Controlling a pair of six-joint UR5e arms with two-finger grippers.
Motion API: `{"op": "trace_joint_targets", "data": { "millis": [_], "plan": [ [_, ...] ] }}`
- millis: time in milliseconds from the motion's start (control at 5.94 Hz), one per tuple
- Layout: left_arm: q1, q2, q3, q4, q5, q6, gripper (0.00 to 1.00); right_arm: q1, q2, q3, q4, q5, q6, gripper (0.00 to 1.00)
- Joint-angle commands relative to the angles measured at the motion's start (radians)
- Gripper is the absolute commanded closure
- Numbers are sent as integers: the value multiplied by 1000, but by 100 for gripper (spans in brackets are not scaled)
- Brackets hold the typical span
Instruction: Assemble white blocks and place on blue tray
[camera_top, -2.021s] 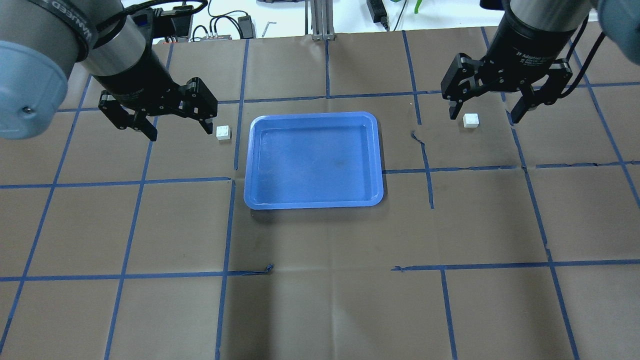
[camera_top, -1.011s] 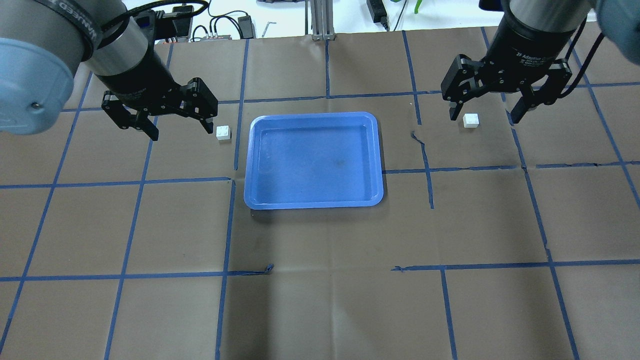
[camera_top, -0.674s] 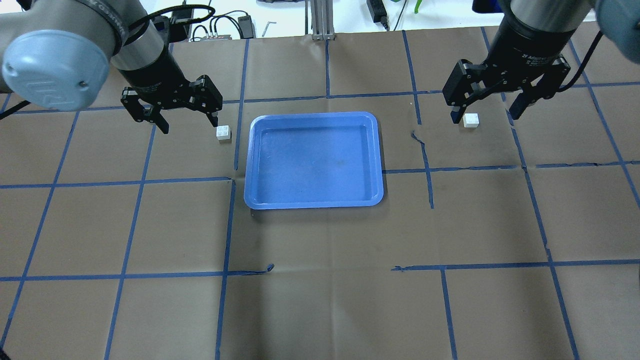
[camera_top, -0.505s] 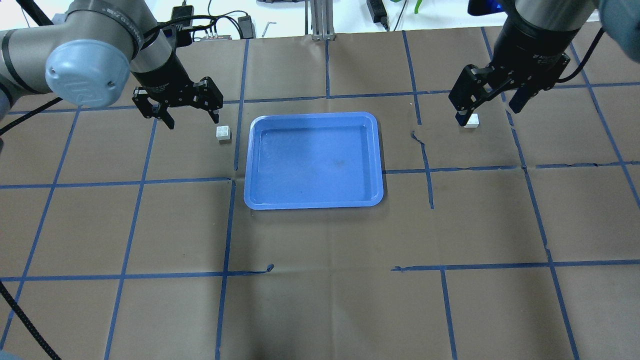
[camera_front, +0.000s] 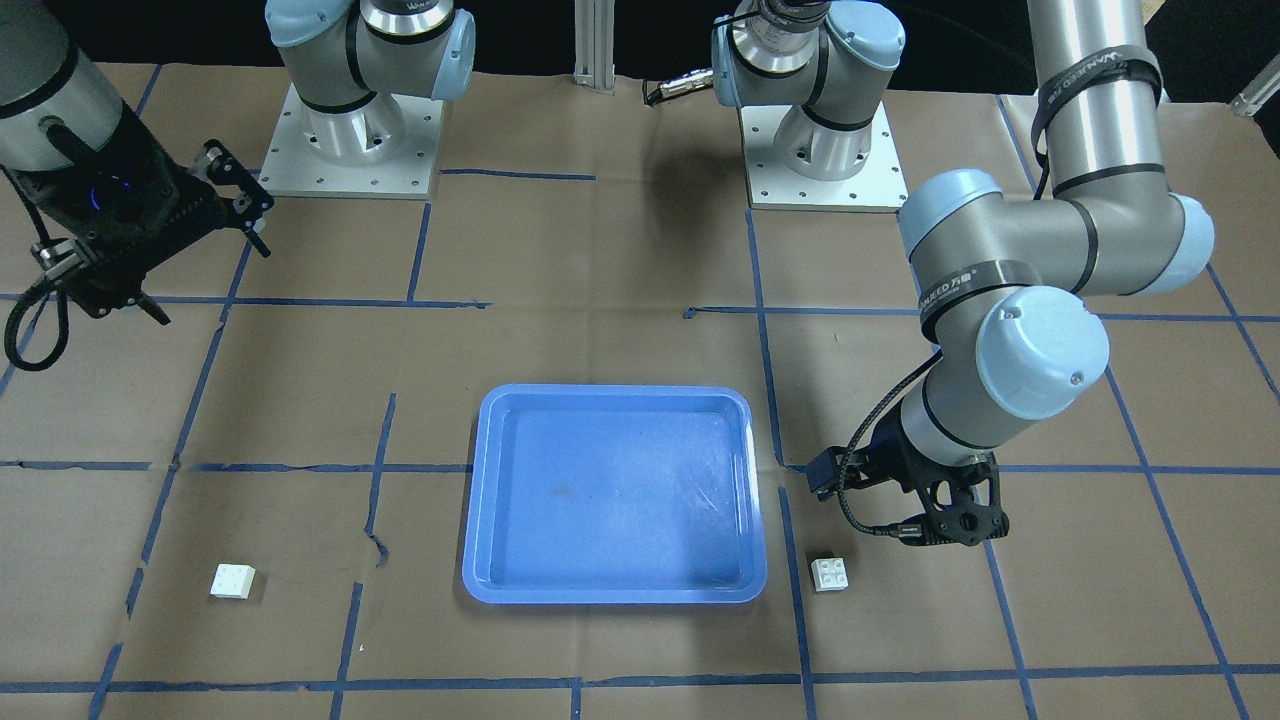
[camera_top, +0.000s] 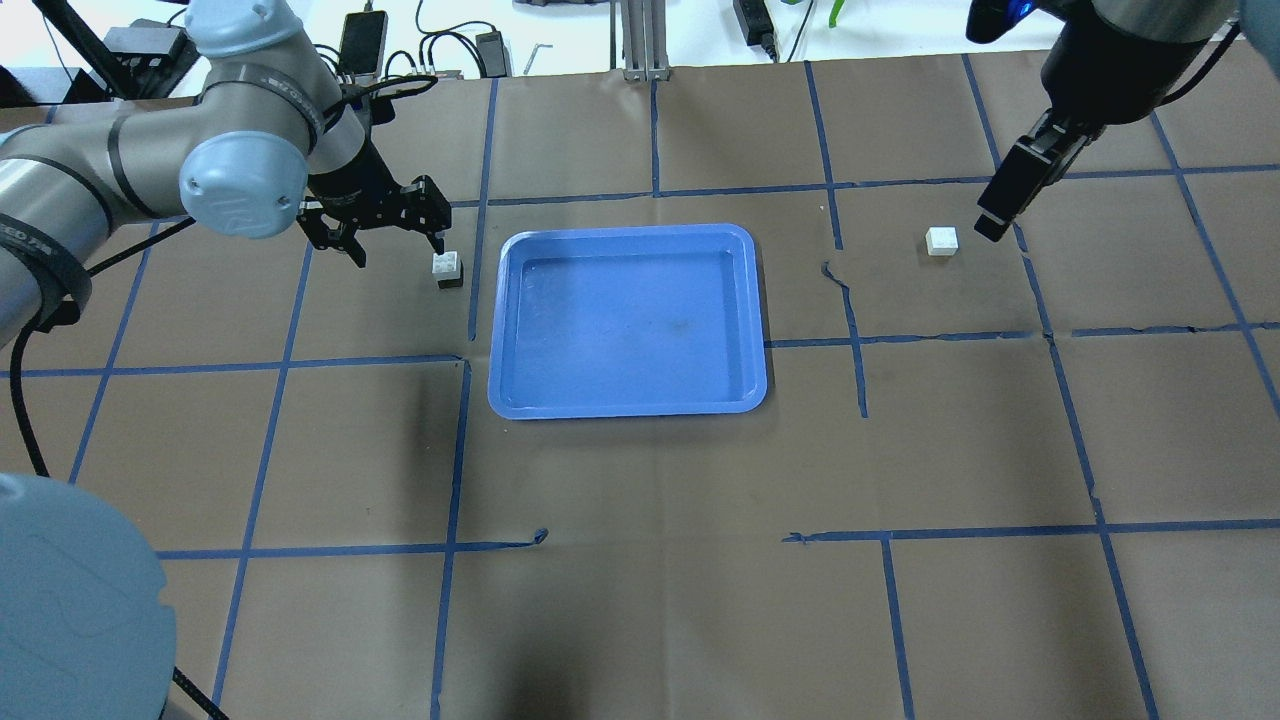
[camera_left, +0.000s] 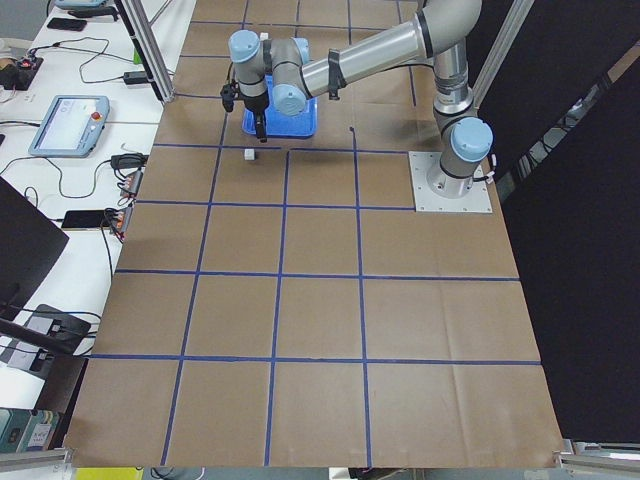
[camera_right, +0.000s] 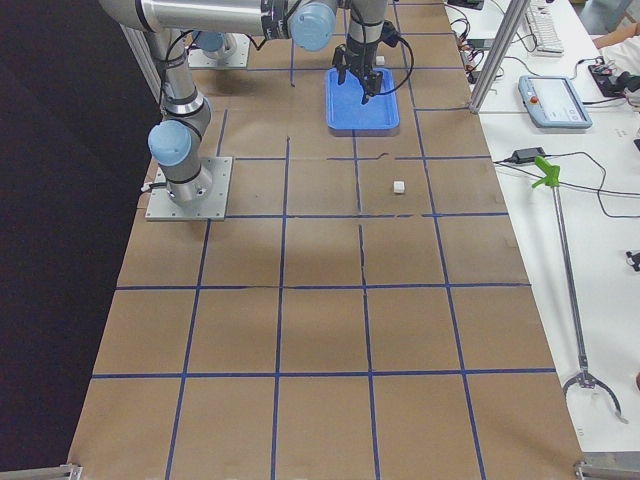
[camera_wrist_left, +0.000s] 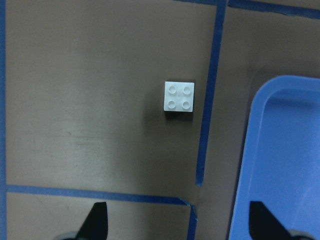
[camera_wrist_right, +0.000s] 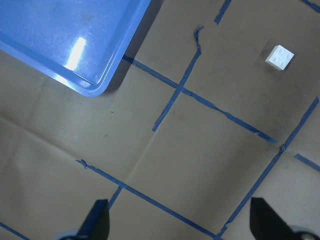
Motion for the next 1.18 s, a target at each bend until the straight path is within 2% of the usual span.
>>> {"op": "trace_joint_targets", "data": {
  "millis": [0, 168, 337, 505, 674, 842, 1011],
  "plan": [
    [-4, -97, 13, 169, 0, 19, 1, -78, 51, -13, -55, 9, -417, 1],
    [-4, -134, 22, 213, 0, 27, 1, -105, 101, -63, -88, 8, -617, 1],
    [-4, -171, 22, 263, 0, 29, 1, -105, 173, -147, -86, 11, -742, 1],
    [-4, -191, 11, 271, 0, 29, 2, -106, 238, -221, -82, 12, -787, 1],
    [-5, -185, 4, 261, -5, 35, 7, -106, 261, -229, -77, 16, -795, 0],
    [-5, -184, 4, 261, -3, 42, 27, -109, 272, -223, -71, 47, -796, 0],
    [-7, -179, -1, 261, -6, 47, 64, -141, 302, -221, -76, 178, -803, 0]
  ]
}}
